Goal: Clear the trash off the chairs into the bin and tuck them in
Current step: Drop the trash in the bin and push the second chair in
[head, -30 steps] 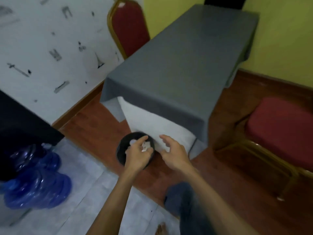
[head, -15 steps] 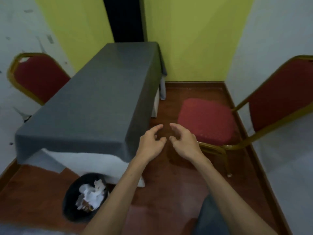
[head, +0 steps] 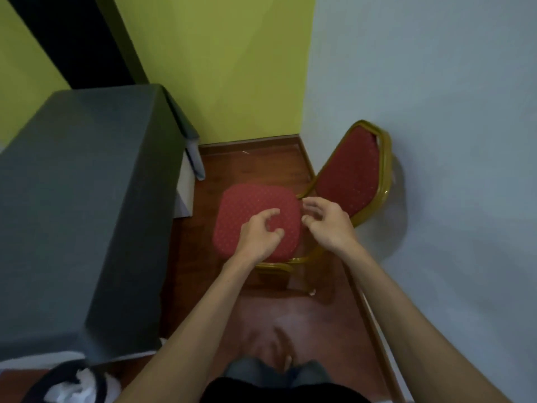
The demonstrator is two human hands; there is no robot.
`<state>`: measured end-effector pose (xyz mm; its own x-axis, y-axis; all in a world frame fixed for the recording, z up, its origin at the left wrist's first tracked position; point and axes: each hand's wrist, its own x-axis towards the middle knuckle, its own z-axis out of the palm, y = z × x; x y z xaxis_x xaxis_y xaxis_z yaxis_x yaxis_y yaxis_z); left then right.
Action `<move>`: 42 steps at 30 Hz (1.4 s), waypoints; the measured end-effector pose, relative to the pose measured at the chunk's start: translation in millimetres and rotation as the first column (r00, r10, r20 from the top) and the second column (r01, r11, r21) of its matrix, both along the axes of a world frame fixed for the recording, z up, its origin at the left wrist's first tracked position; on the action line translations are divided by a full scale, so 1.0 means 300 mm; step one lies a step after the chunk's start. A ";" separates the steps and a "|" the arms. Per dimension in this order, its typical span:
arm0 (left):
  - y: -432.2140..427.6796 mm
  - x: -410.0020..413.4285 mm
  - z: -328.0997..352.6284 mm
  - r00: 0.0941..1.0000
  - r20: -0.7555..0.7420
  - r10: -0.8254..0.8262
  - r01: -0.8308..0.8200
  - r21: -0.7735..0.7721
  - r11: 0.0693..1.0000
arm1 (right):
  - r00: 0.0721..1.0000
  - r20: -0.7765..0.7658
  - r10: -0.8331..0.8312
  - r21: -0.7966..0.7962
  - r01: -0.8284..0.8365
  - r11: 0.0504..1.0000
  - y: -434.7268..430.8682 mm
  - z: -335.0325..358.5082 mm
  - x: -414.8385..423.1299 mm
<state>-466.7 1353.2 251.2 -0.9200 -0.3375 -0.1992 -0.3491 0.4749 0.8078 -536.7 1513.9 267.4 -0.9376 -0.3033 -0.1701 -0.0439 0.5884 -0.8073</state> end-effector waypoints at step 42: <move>0.723 -1.028 -0.144 0.906 0.365 -0.215 0.184 0.118 0.976 | 0.889 0.438 -0.135 0.091 0.106 0.990 0.374 -0.071 -1.279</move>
